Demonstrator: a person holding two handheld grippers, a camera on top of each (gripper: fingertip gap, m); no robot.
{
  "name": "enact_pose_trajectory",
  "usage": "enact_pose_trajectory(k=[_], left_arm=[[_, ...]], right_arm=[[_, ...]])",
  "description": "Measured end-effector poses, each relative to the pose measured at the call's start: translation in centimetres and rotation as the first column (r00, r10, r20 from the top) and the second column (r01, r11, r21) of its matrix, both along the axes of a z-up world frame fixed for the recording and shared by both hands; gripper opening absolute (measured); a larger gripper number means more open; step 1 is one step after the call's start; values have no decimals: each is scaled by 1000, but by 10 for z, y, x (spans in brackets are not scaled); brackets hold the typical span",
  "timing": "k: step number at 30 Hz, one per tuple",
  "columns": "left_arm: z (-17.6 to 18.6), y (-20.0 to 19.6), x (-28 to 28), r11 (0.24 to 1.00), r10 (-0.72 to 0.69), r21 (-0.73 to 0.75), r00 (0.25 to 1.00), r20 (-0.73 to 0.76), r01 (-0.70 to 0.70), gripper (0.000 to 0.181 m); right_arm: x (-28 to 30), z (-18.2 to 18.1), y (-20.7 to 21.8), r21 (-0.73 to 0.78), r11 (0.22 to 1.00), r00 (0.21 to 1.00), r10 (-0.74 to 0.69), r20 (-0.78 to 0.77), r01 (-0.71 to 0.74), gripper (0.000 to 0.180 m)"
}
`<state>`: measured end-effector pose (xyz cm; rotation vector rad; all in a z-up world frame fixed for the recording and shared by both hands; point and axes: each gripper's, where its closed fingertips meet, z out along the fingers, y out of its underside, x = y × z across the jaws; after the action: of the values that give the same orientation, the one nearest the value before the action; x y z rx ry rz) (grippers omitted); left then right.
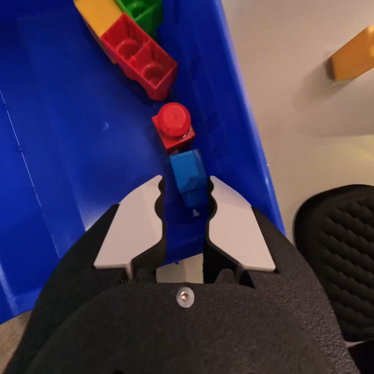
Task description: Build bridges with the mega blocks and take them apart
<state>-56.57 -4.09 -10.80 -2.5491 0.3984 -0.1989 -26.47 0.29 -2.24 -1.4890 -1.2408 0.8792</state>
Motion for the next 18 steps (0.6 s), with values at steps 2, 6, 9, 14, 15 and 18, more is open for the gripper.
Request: enact_pose_trajectory(k=[2, 6, 9, 14, 15, 18], left_arm=[[-7, 0, -3, 996, -2, -91, 1000, -28, -1, 41], [-10, 4, -2, 979, -13, -202, 1000, 9, 15, 44], [-10, 6, -7, 965, -18, -262, 1000, 11, 20, 46], [-7, 16, -40, 975, 3, -219, 996, -94, -24, 39], [-7, 17, -44, 978, -4, -208, 995, -99, -16, 39], [2, 12, -24, 981, -29, -185, 993, 116, 50, 42]], right_arm=[[4, 6, -1, 3, 1000, 1000, 0, -22, 0, 58], [10, 4, 2, -7, 1000, 1000, -9, -11, 9, 58], [14, 1, 3, -14, 1000, 1000, -13, -1, 13, 58], [15, 3, 2, -4, 1000, 1000, -14, -2, 14, 58], [15, 4, 2, -3, 1000, 1000, -12, -3, 12, 57], [16, 3, 2, 2, 1000, 1000, -12, 6, 12, 58]])
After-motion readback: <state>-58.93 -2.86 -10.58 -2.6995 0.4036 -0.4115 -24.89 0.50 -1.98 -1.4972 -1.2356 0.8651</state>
